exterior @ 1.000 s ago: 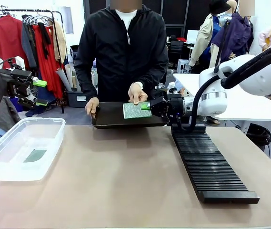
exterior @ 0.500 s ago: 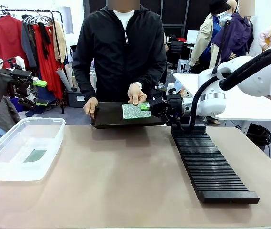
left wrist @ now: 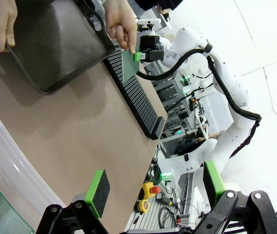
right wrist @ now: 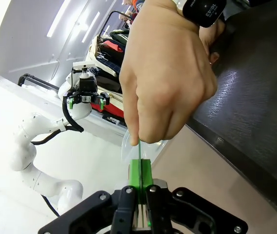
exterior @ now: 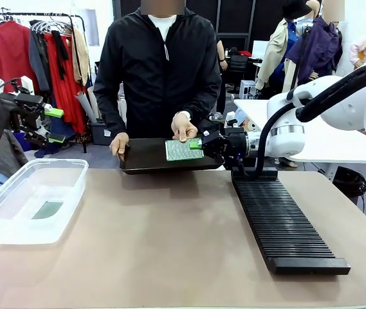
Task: Sort PCBs into racks and boxes based on the side picked up.
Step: If the short side of the Blank PCB is picked up, insert it into the PCB Rack ; if the long side is picked up, place it in the Organizing box.
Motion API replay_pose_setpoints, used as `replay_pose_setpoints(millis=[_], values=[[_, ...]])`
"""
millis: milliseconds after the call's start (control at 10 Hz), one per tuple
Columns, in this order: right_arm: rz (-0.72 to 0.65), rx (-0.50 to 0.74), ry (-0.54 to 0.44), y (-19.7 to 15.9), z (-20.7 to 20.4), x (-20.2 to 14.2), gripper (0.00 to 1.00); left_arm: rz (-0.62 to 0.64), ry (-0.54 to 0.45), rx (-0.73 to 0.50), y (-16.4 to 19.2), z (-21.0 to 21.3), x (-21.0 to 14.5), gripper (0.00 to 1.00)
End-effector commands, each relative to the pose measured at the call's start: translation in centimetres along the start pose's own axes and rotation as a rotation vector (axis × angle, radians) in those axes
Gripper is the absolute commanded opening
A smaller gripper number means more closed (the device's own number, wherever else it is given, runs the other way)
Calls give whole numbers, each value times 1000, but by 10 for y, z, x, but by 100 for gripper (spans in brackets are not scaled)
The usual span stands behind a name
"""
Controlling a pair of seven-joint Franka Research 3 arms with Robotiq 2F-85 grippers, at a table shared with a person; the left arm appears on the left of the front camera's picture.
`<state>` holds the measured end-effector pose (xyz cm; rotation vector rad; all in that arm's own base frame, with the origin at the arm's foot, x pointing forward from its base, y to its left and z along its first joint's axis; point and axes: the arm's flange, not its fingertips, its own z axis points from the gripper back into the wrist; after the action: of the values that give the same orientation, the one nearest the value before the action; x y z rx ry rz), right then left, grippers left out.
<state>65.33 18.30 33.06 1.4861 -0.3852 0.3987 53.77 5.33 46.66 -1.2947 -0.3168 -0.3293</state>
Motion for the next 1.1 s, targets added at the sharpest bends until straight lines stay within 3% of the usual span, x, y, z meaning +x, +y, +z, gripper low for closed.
replay_pose_setpoints(millis=[0, 1000], values=[[5, -6, -3, 1, -1, 1, 0, 2, 4, 7, -1, 1, 0, 100], [5, -6, -3, 1, -1, 1, 0, 2, 4, 7, -1, 1, 0, 100]])
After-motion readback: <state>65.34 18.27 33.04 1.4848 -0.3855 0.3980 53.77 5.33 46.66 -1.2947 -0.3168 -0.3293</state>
